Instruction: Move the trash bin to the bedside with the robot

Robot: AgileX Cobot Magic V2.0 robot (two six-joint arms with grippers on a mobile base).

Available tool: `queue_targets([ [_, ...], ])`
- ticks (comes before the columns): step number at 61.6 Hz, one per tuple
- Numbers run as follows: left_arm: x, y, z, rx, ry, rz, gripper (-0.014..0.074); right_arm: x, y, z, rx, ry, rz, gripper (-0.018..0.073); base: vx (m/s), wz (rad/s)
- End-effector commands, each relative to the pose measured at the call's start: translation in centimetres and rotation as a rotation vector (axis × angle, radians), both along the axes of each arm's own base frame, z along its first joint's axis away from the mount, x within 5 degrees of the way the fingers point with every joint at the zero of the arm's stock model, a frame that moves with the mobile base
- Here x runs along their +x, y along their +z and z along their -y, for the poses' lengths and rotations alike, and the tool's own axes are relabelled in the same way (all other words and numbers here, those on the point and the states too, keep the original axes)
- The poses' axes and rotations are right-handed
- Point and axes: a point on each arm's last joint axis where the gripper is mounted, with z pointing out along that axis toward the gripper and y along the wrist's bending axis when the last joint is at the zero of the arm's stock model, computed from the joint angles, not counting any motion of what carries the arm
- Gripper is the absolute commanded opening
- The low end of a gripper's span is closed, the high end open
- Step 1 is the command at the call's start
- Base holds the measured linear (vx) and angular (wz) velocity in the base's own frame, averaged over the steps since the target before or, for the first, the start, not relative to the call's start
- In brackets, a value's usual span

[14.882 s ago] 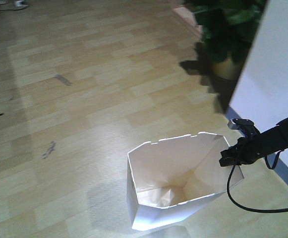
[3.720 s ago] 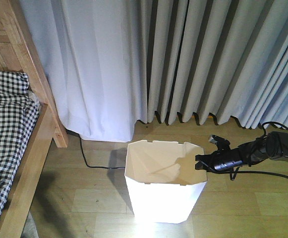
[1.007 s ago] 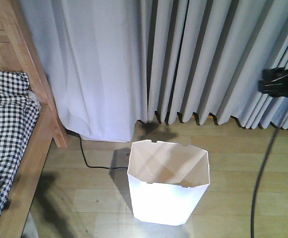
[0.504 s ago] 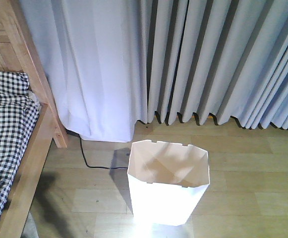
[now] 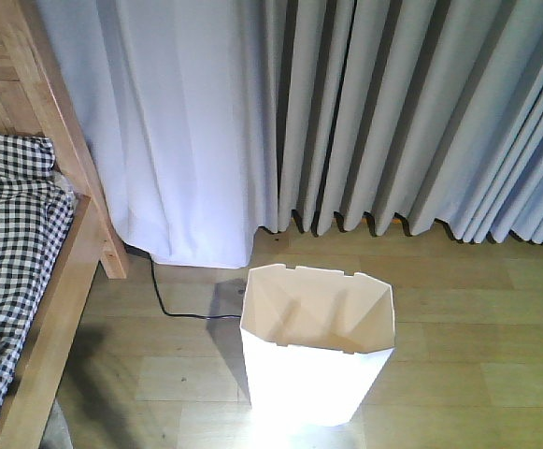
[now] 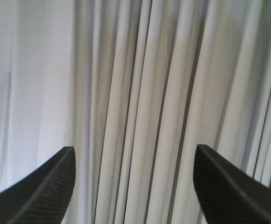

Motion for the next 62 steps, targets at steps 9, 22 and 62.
queue_targets([
  [9,0.09,0.12,0.01,-0.009,0.001,0.071,-0.0007,-0.07,0.93,0.21,0.011,-0.025,0.027,0.0149,0.00,0.00],
  [22,0.09,0.12,0.01,-0.009,0.001,0.071,-0.0007,-0.07,0.96,0.26,0.014,-0.030,0.030,-0.0009,0.00,0.00],
  [62,0.09,0.12,0.01,-0.009,0.001,0.071,-0.0007,-0.01,0.57,0.52,-0.015,-0.062,-0.010,-0.0008,0.00,0.00],
])
